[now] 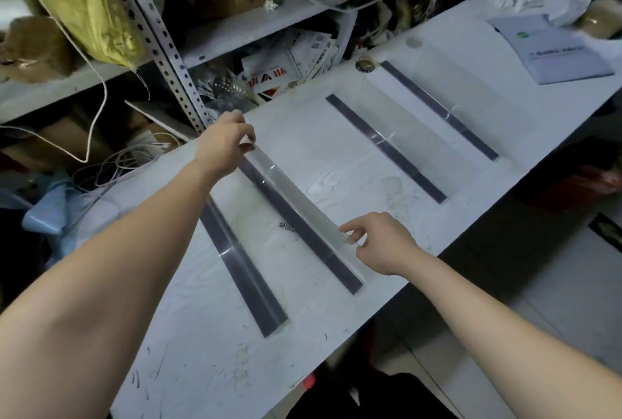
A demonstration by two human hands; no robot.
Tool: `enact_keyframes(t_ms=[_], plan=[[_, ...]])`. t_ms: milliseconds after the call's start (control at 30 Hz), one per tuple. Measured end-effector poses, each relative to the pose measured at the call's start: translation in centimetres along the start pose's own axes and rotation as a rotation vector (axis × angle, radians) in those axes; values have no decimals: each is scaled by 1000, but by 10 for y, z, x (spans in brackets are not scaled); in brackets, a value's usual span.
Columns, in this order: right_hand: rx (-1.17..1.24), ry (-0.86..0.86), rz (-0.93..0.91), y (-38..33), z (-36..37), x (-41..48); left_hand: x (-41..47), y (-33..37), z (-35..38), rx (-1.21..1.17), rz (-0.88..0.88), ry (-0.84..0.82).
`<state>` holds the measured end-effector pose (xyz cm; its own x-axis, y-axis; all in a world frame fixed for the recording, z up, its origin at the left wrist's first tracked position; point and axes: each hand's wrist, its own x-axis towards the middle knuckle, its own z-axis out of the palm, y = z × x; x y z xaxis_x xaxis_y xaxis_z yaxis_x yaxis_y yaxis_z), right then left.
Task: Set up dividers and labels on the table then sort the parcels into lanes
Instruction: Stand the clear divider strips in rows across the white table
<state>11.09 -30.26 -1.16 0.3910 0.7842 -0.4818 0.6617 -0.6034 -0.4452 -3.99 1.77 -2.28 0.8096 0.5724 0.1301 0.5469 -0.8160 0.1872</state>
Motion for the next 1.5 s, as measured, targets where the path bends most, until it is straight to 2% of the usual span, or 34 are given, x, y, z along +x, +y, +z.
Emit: enact_keyframes(t_ms=[533, 1133, 1500], plan=[[94, 55, 45, 54, -51, 39, 123, 45, 31, -14, 47, -77], [68, 92, 63, 62, -50, 40, 131, 43, 50, -59, 17, -39], [36, 97, 52, 64, -52, 45, 131, 48, 46, 32, -26, -123]])
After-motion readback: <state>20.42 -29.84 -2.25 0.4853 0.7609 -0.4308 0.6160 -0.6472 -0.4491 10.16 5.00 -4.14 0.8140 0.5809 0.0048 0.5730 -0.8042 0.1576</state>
